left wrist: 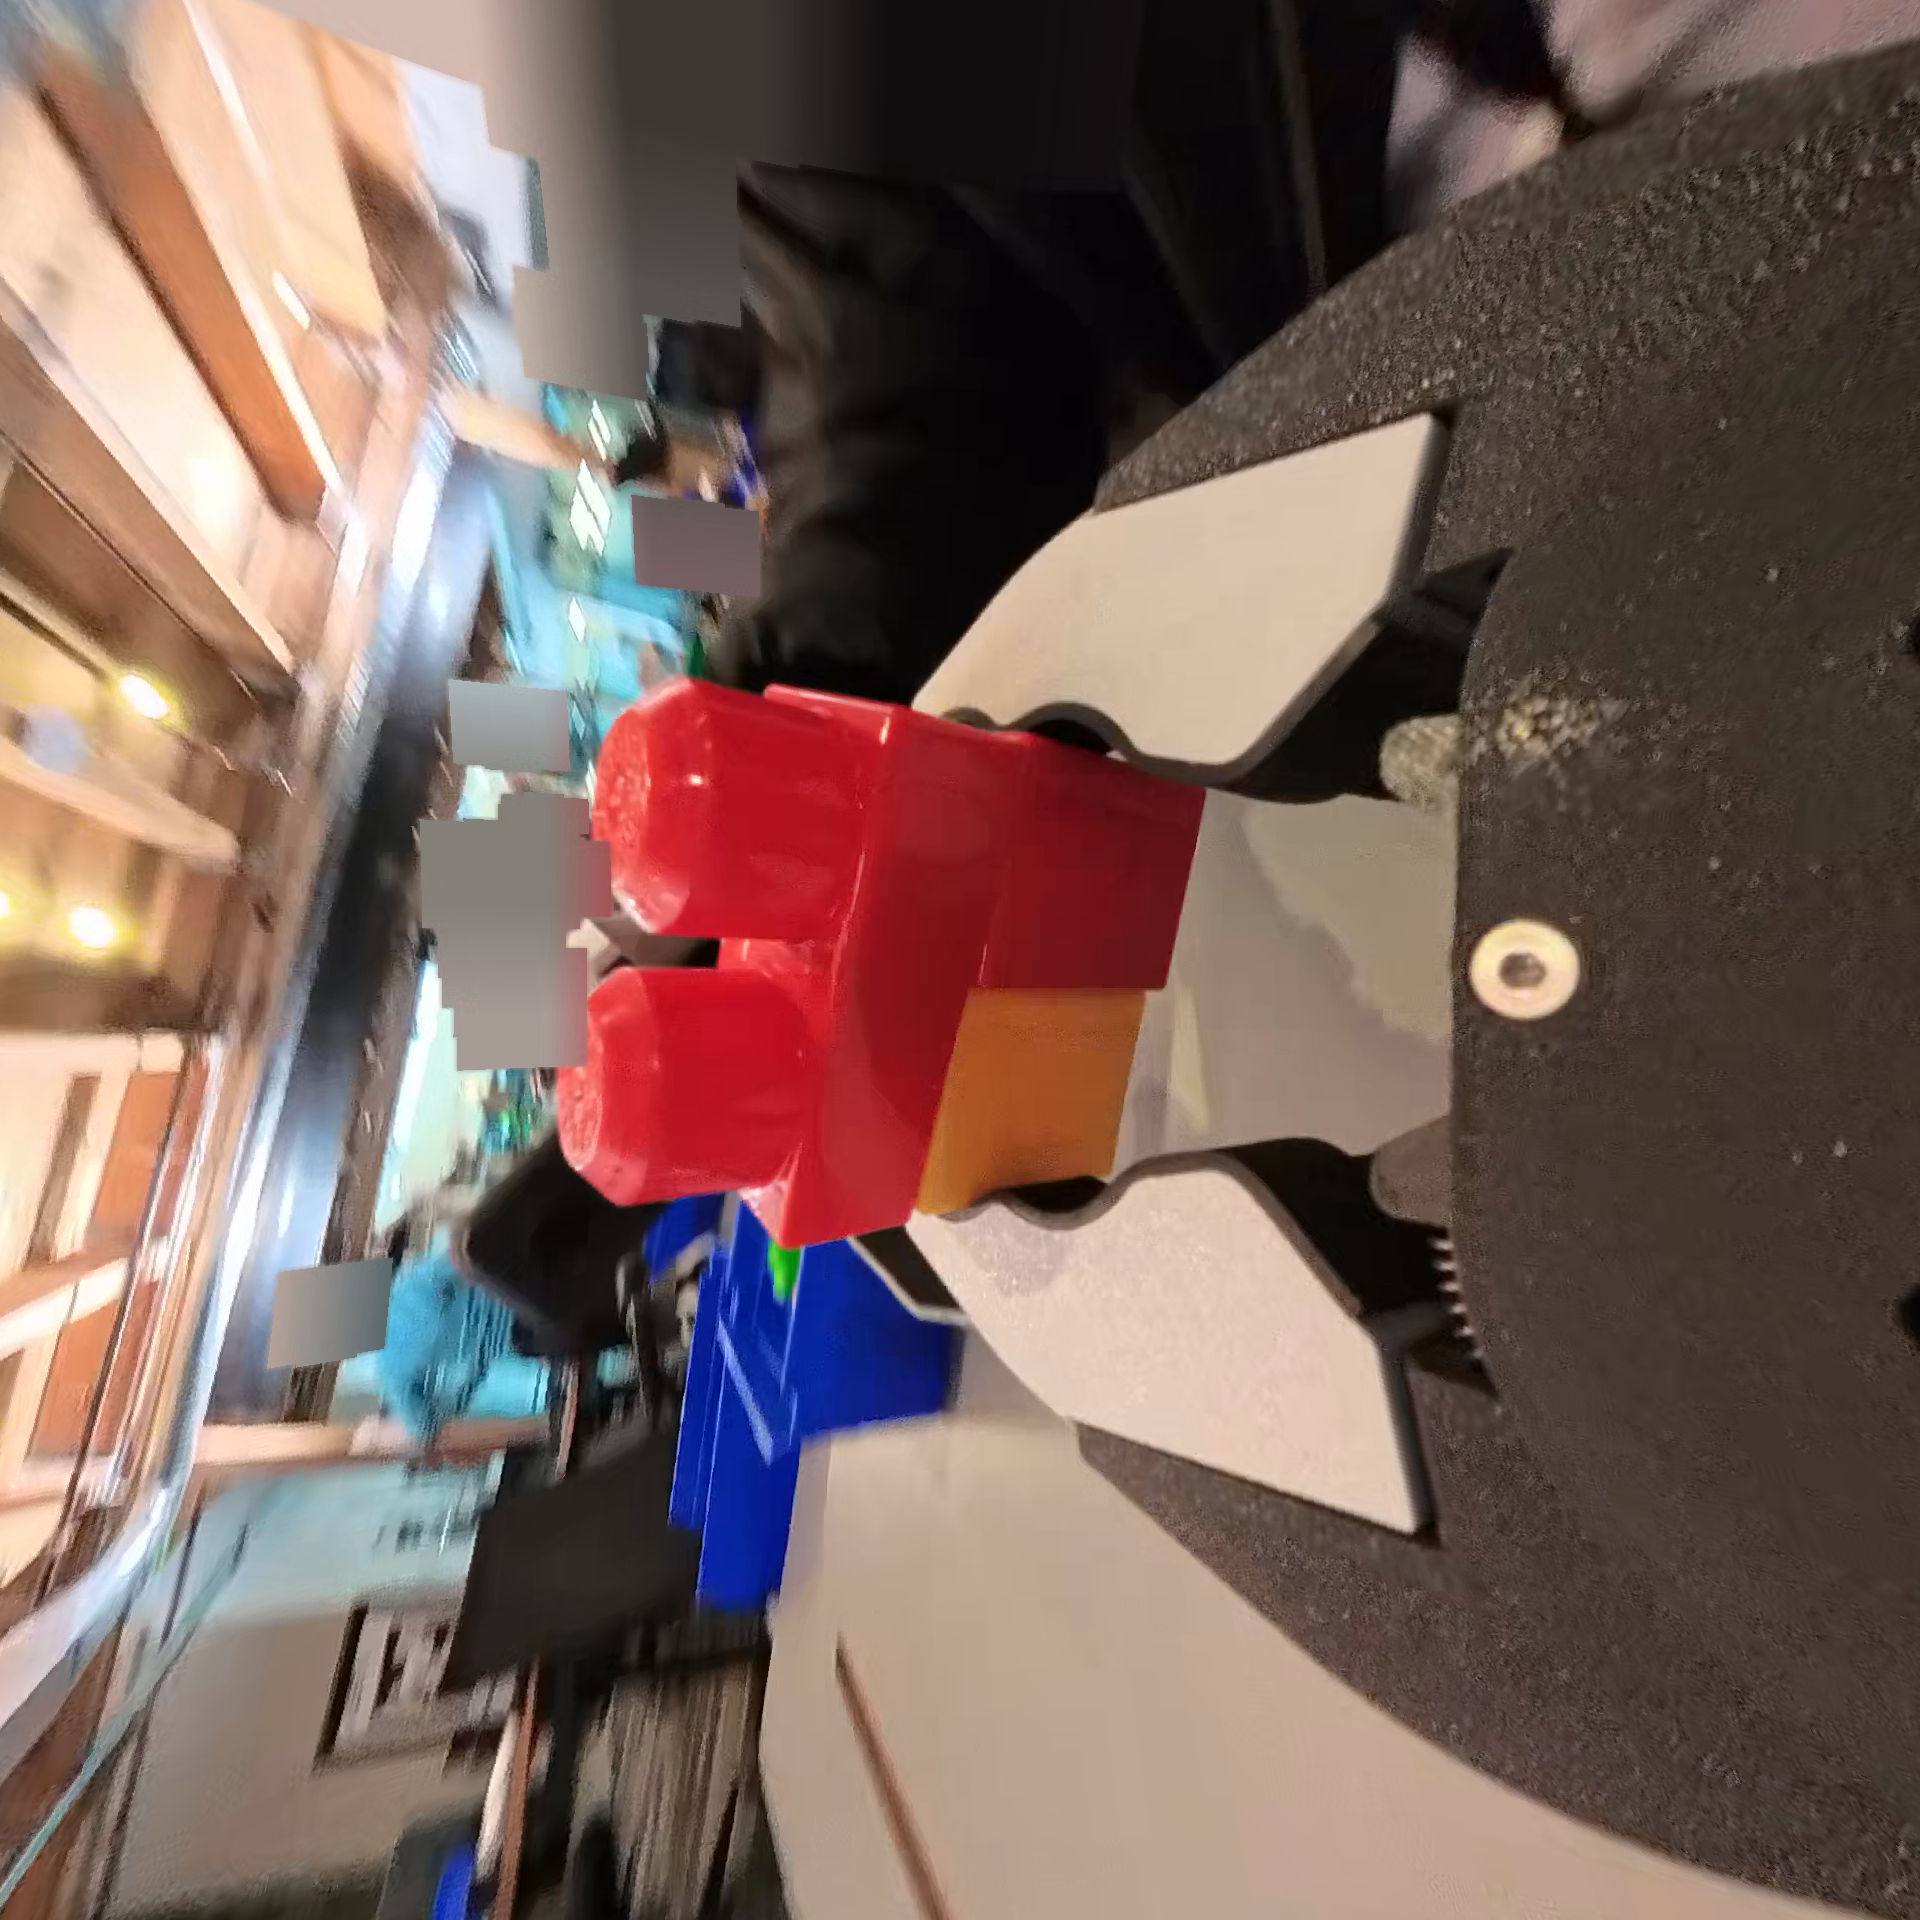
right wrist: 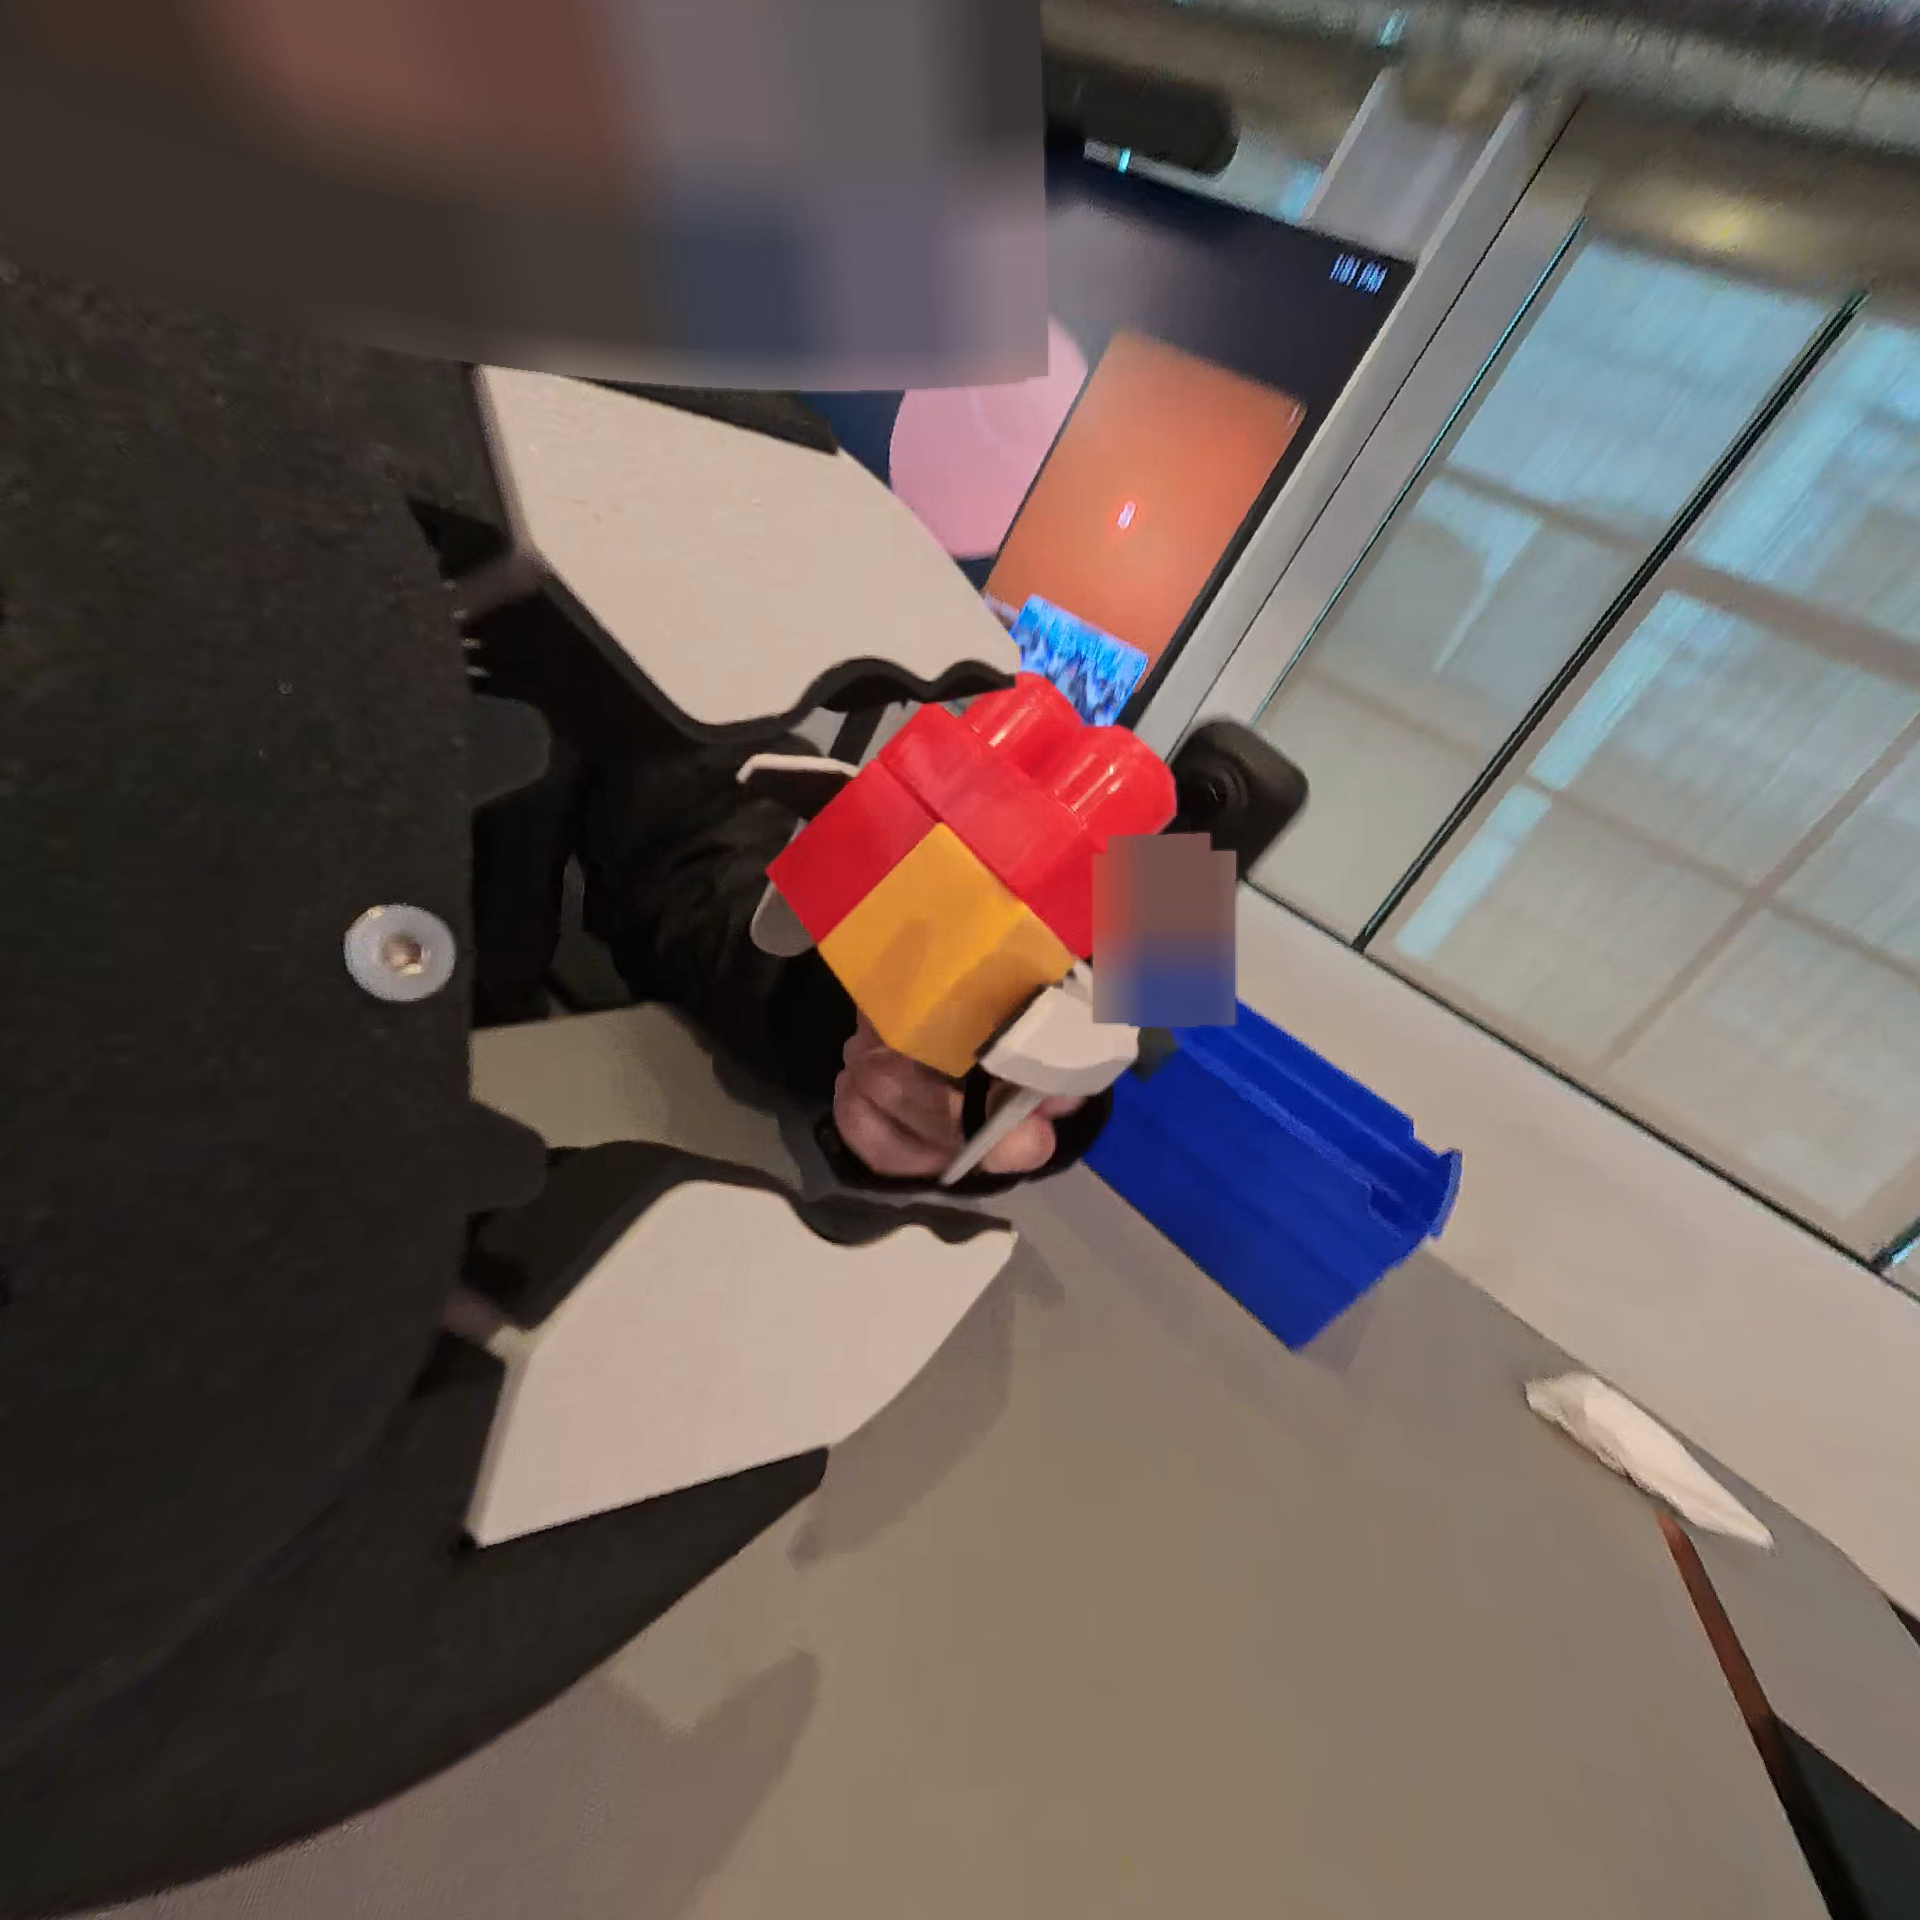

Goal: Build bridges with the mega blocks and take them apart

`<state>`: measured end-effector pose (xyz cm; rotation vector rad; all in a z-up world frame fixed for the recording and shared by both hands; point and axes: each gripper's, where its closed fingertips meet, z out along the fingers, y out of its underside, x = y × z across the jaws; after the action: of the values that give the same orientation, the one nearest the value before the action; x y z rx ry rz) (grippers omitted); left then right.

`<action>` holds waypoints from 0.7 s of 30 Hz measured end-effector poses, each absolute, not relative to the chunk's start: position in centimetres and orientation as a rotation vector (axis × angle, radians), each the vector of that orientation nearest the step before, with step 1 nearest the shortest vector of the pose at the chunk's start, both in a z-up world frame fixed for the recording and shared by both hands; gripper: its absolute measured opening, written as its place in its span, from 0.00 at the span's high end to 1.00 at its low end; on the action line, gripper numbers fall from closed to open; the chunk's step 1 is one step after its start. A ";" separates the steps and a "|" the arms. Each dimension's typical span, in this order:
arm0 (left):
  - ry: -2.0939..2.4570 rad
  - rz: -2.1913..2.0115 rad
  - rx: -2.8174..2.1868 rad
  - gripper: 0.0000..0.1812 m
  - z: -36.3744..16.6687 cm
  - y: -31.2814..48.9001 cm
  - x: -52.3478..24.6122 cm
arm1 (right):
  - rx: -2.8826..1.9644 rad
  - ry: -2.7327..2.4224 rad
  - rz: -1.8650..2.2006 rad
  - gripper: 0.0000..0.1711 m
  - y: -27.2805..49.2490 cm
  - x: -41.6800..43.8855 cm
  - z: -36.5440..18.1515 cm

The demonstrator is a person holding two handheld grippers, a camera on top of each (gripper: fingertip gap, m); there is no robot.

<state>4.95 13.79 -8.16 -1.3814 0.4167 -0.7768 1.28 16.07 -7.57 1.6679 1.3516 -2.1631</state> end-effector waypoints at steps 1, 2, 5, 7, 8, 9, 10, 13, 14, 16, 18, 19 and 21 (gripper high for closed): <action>0.408 -0.874 -1.360 0.55 -7.8 13.4 5.0 | 1.645 1.337 -2.171 0.47 15.8 1.4 -7.4; 0.398 -0.948 -1.336 0.55 -7.5 13.0 4.8 | 1.616 1.373 -2.181 0.48 15.4 1.6 -7.1; 0.383 -1.068 -1.308 0.55 -7.2 12.4 4.2 | 1.576 1.727 -2.221 0.50 15.5 2.0 -6.8; 0.379 -1.059 -1.304 0.55 -7.3 12.4 3.8 | 1.625 1.900 -2.202 0.54 16.2 2.2 -7.0; 0.381 -1.049 -1.300 0.55 -7.2 12.3 3.6 | 1.642 1.910 -2.182 0.54 16.4 2.3 -7.0; 0.387 -1.037 -1.310 0.55 -7.3 12.3 3.5 | 1.651 1.871 -2.172 0.54 16.4 2.4 -7.0; 0.388 -1.027 -1.306 0.55 -7.2 12.3 3.4 | 1.662 1.805 -2.170 0.53 16.4 2.4 -7.0; 0.401 -1.006 -1.314 0.55 -7.2 12.2 3.5 | 1.697 1.568 -2.167 0.50 16.3 2.0 -7.5; 0.408 -0.960 -1.327 0.55 -7.4 12.4 3.5 | 1.709 1.495 -2.152 0.48 16.1 1.9 -7.9; 0.431 -0.831 -1.378 0.55 -8.0 12.9 3.5 | 1.722 1.345 -2.135 0.47 15.8 1.6 -8.5; 0.454 -0.696 -1.413 0.55 -8.6 13.5 3.6 | 1.707 1.227 -2.111 0.46 15.3 1.3 -8.8; 0.460 -0.623 -1.447 0.55 -9.1 13.9 3.6 | 1.702 1.192 -2.098 0.44 15.0 1.1 -8.9; 0.462 -0.529 -1.470 0.55 -9.7 14.6 3.6 | 1.669 1.127 -2.069 0.42 14.0 0.8 -8.7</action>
<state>3.59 14.58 -9.71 -1.4703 0.4623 -0.5294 0.77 14.00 -8.69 1.6691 1.1269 -2.0686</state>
